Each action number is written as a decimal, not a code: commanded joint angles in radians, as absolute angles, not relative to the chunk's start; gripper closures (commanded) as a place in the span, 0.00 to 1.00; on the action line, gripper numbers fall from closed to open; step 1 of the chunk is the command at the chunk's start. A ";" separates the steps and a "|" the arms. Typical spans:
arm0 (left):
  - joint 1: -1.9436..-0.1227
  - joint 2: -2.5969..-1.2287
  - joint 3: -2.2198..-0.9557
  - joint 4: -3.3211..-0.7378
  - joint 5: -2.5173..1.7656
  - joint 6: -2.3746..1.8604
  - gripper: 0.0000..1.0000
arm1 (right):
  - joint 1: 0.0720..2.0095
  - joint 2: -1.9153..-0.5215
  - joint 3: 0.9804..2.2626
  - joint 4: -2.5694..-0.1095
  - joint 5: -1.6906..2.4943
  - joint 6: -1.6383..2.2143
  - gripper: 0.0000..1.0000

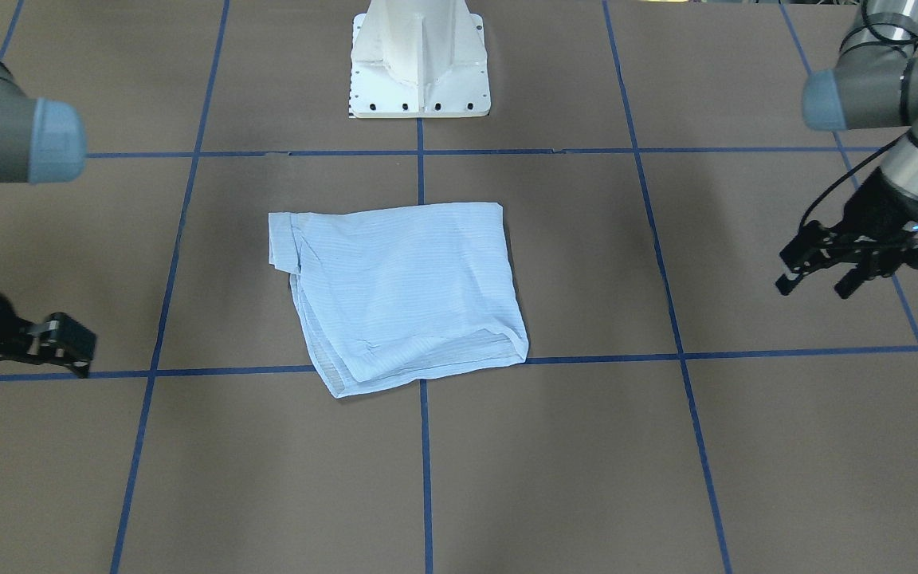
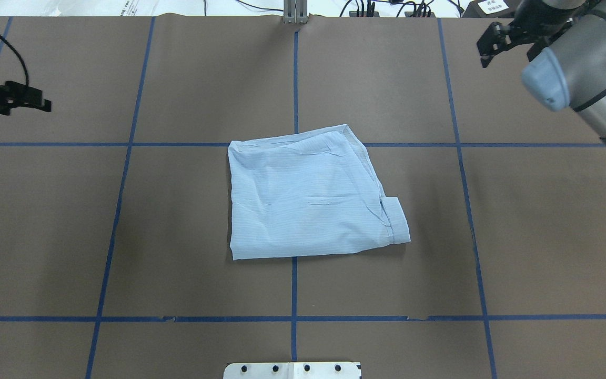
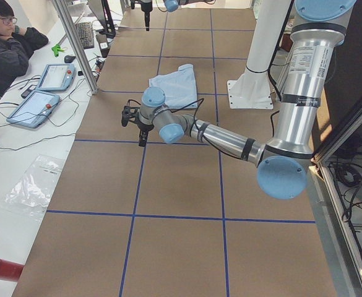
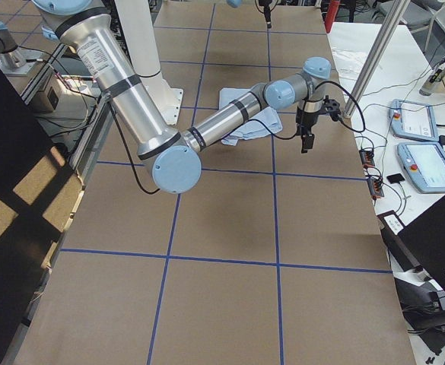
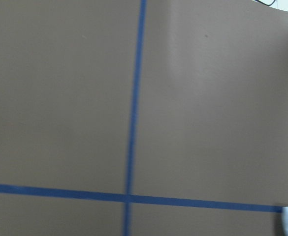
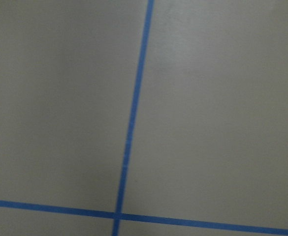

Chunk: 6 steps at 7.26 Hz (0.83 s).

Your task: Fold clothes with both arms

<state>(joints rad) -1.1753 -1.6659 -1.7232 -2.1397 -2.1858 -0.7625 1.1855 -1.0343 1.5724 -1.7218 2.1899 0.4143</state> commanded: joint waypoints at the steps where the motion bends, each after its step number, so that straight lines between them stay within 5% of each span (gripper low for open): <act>1: -1.361 -1.591 -1.721 -2.029 -2.219 -0.364 0.00 | 1.317 -1.164 1.568 -1.736 2.274 0.165 0.00; 3: -1.518 -1.600 -1.707 -1.784 -2.252 0.023 0.00 | 1.409 -1.271 1.563 -1.735 2.367 -0.030 0.00; 6: -1.577 -1.566 -1.645 -1.834 -2.249 -0.016 0.00 | 1.434 -1.368 1.579 -1.720 2.350 -0.032 0.00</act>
